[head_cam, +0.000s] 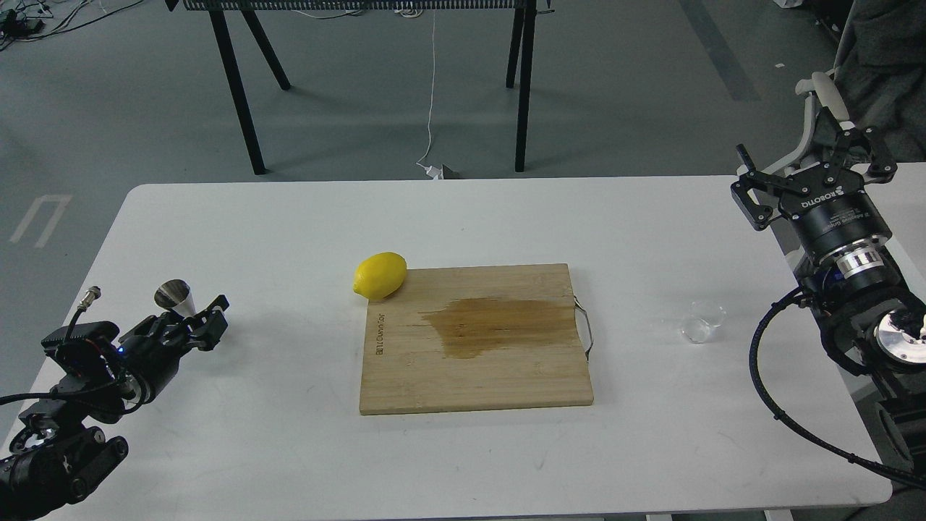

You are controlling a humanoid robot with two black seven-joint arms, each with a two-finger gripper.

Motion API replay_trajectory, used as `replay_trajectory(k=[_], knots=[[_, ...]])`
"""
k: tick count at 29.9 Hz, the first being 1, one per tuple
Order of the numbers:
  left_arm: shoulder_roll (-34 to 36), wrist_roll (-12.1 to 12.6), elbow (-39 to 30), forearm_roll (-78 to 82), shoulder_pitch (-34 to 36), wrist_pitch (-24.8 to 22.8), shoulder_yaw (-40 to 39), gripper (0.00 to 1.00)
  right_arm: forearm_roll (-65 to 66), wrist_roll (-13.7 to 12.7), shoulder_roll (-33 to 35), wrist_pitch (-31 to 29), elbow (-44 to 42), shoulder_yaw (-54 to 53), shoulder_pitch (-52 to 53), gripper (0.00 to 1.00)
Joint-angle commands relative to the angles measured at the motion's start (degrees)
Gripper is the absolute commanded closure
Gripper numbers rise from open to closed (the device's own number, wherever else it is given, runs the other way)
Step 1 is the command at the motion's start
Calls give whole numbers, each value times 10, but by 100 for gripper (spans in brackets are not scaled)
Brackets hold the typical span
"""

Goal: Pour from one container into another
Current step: 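Lift the metal jigger with the left gripper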

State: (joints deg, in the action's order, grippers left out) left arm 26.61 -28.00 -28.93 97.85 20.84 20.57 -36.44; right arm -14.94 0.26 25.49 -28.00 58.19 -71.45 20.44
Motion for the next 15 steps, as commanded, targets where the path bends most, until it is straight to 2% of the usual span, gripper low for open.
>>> replay_trajectory(k=[1, 15], knots=[[0, 0, 4, 0, 2, 0, 1, 42, 0, 0, 0, 0, 0, 0, 0, 1], [-9, 0, 34, 0, 11, 25, 37, 61, 0, 0, 0, 0, 0, 0, 0, 1]])
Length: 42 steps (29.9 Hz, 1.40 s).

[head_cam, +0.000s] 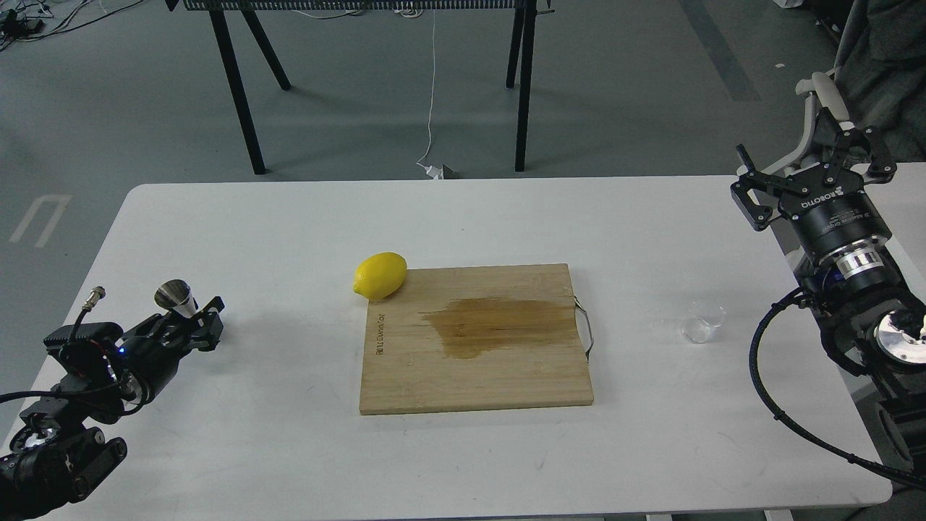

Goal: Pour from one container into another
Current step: 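Lift the metal jigger with the left gripper, then carry the jigger with the left gripper over the cutting board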

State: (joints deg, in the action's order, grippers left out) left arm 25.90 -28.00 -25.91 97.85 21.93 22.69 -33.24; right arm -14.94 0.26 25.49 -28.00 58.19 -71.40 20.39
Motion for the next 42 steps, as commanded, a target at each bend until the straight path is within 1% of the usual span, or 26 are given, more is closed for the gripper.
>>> replay_trajectory(k=[1, 19, 29, 34, 42], knots=[[-1, 0, 4, -1, 0, 3, 6, 63, 0, 0, 0, 0, 0, 0, 0, 1], [-1, 0, 7, 1, 8, 3, 12, 82, 0, 0, 0, 0, 0, 0, 0, 1], [0, 0, 13, -1, 13, 4, 14, 83, 0, 0, -2, 0, 0, 0, 0, 1], [1, 0, 13, -4, 45, 3, 14, 83, 0, 0, -2, 0, -1, 0, 0, 1], [6, 0, 9, -6, 117, -16, 12, 83, 0, 0, -2, 0, -2, 0, 1, 1]])
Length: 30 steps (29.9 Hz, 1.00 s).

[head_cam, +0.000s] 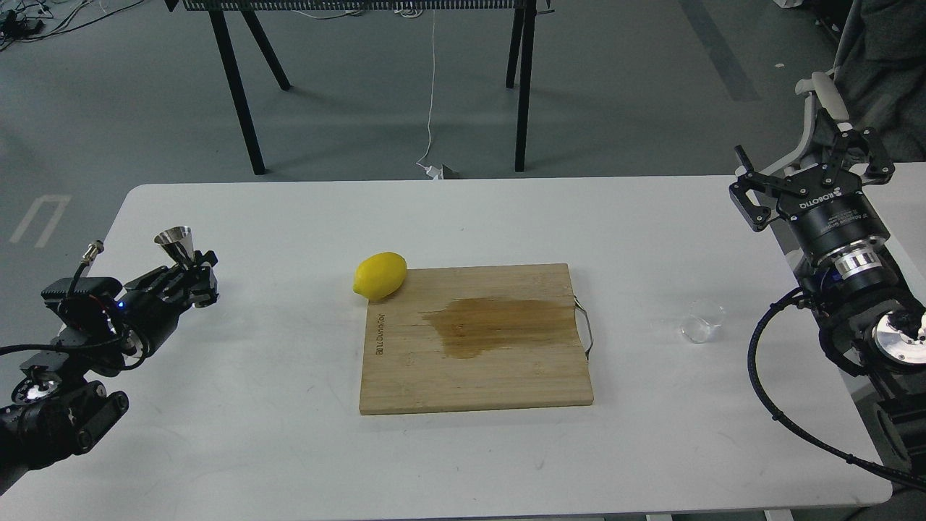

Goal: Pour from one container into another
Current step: 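Carry the jigger with the left gripper over the cutting board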

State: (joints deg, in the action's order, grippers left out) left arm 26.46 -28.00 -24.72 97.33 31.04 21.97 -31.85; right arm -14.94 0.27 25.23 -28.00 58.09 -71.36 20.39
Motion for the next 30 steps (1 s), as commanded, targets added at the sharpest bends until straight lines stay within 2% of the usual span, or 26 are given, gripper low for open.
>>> replay_trajectory(k=[1, 5, 16, 30], knots=[[0, 0, -5, 0, 36, -13, -3, 83, 0, 0, 2, 0, -1, 0, 2, 1], [-3, 0, -21, -5, 75, -18, -4, 83, 1, -1, 3, 0, -14, 2, 8, 1], [-10, 0, -177, -4, 137, -73, -1, 83, 0, -4, 3, 0, -61, 36, 48, 1], [-146, 0, -202, 3, 136, -69, 17, 83, -4, -5, 7, 0, -78, 38, 70, 1]])
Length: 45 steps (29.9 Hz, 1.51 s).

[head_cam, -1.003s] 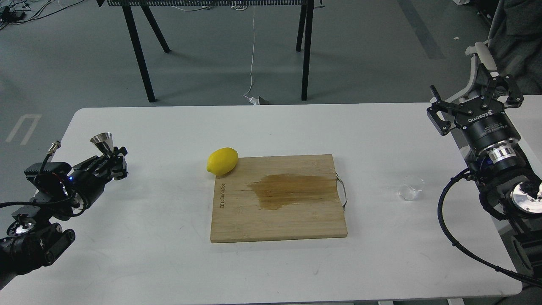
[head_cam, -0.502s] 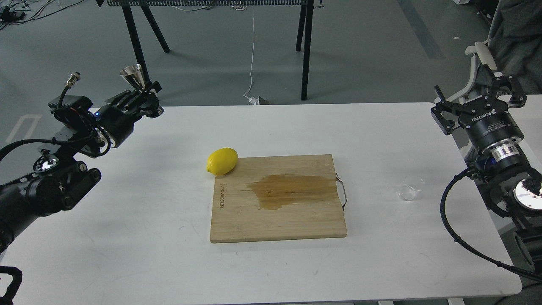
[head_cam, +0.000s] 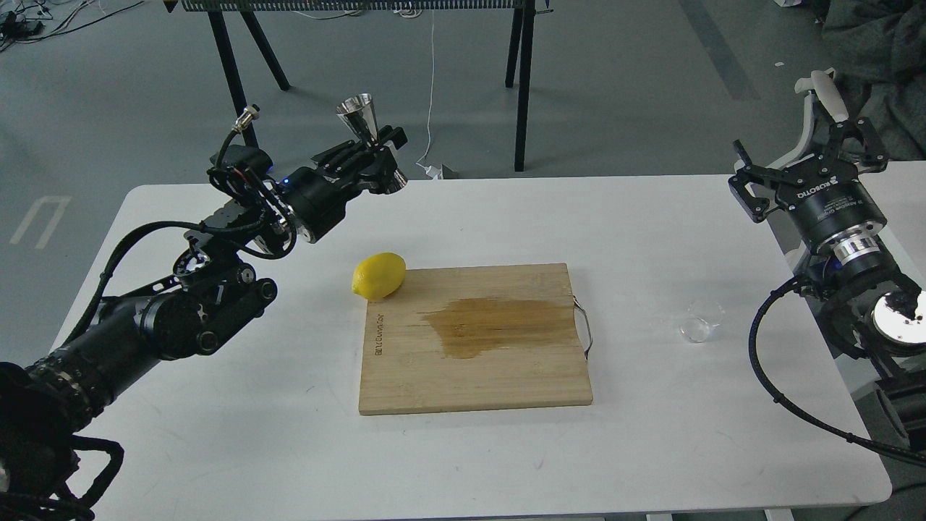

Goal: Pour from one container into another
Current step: 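Carry the jigger with the left gripper over the cutting board, then lower the jigger onto the cutting board with the left gripper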

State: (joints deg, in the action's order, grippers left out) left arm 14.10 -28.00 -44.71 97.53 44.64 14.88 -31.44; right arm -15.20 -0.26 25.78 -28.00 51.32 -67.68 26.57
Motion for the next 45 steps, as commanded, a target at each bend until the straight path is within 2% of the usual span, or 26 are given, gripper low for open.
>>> replay_trajectory(k=[1, 8, 13, 21, 26, 32, 35, 39, 45], knots=[[-28, 0, -2, 2, -1, 3, 18, 83, -1, 0, 1, 0, -13, 1, 11, 1], [-88, 0, -1, 2, -7, 22, 53, 83, 0, -1, 1, 0, -17, 1, 16, 1], [-126, 0, 12, 2, -16, 56, 85, 83, -1, -1, 2, 0, -17, 1, 16, 1], [-141, 0, 86, 1, -28, 129, 125, 83, -1, -1, 2, 0, -17, 1, 16, 1], [-141, 0, 124, 1, -29, 131, 160, 83, 0, -1, 1, 0, -18, 1, 16, 1], [-141, 0, 130, 1, -50, 131, 180, 83, 0, -1, 1, 0, -18, 3, 15, 1], [-141, 0, 135, 2, -52, 131, 183, 83, 0, -1, 1, 0, -18, 3, 16, 1], [-141, 0, 177, 1, -52, 131, 187, 83, 0, -1, 1, 0, -17, 1, 16, 1], [-141, 0, 183, -2, -53, 131, 197, 83, 0, -1, 1, 0, -17, 1, 16, 1]])
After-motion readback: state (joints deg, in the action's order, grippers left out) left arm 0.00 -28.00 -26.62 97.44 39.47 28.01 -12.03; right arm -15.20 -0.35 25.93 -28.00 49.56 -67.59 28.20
